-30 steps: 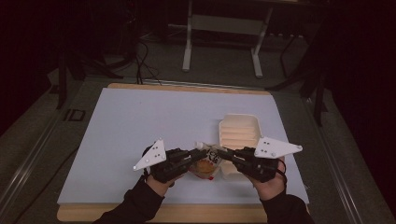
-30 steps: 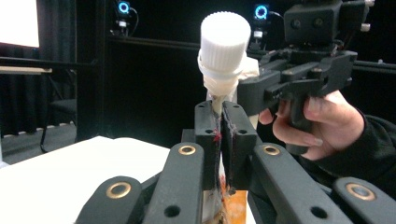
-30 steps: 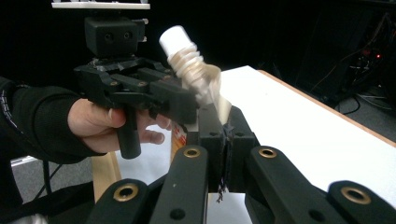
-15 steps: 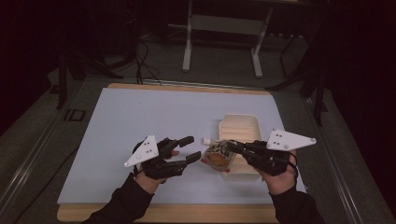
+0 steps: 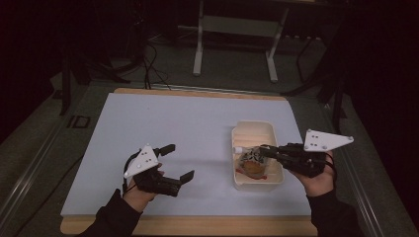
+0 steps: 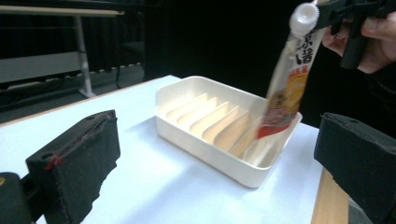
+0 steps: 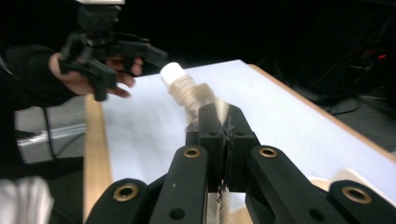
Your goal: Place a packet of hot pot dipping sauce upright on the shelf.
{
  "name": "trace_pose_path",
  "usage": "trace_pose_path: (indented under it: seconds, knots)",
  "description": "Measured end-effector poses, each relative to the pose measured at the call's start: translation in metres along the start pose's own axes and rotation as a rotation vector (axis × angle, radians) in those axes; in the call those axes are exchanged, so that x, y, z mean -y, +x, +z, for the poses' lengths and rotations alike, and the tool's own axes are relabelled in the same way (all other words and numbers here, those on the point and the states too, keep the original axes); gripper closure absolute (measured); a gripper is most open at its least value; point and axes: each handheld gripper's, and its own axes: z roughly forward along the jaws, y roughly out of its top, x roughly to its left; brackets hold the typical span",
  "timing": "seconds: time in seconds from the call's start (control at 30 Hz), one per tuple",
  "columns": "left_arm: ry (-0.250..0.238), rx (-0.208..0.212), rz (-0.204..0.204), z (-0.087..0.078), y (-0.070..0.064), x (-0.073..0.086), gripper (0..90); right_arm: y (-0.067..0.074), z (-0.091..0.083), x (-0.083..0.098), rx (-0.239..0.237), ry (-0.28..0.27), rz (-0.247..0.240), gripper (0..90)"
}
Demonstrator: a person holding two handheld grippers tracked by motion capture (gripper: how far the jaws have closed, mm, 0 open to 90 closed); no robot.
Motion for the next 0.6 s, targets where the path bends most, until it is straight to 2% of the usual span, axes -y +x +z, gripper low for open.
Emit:
trace_pose_path:
  seconds: [0.03, 0.07, 0.13, 0.17, 0.2, 0.27, 0.3, 0.47, 0.53, 0.6]
  knots:
    - [0.002, -0.005, -0.011, -0.002, 0.002, 0.002, 0.6, -0.002, -0.002, 0.002, 0.006, -0.003, -0.003, 88.1]
    - [0.000, -0.015, -0.022, -0.004, 0.004, 0.003, 0.6, -0.004, -0.003, 0.004, -0.017, 0.000, -0.001, 88.0]
    - [-0.003, -0.023, -0.028, -0.005, 0.006, 0.005, 0.6, -0.004, -0.004, 0.009, -0.003, 0.016, -0.048, 88.0]
    - [-0.006, -0.034, -0.039, -0.008, 0.009, 0.008, 0.6, -0.005, -0.003, 0.011, -0.019, 0.042, -0.045, 87.9]
    - [-0.006, -0.034, -0.039, -0.008, 0.009, 0.008, 0.6, -0.005, -0.003, 0.013, -0.004, 0.051, -0.048, 88.0]
    - [-0.012, -0.045, -0.055, -0.010, 0.012, 0.013, 0.6, -0.007, -0.002, 0.018, -0.018, 0.055, -0.027, 87.9]
    - [-0.010, -0.048, -0.054, -0.011, 0.012, 0.015, 0.7, -0.008, -0.001, 0.022, -0.015, 0.061, -0.024, 87.9]
    - [-0.006, -0.059, -0.061, -0.012, 0.014, 0.026, 0.6, -0.014, 0.005, 0.045, -0.059, 0.052, 0.048, 87.9]
    - [-0.003, -0.062, -0.062, -0.012, 0.014, 0.028, 0.6, -0.015, 0.006, 0.048, -0.061, 0.055, 0.054, 87.8]
    - [0.004, -0.063, -0.077, -0.011, 0.016, 0.036, 0.6, -0.017, 0.007, 0.059, -0.075, 0.060, 0.080, 87.8]
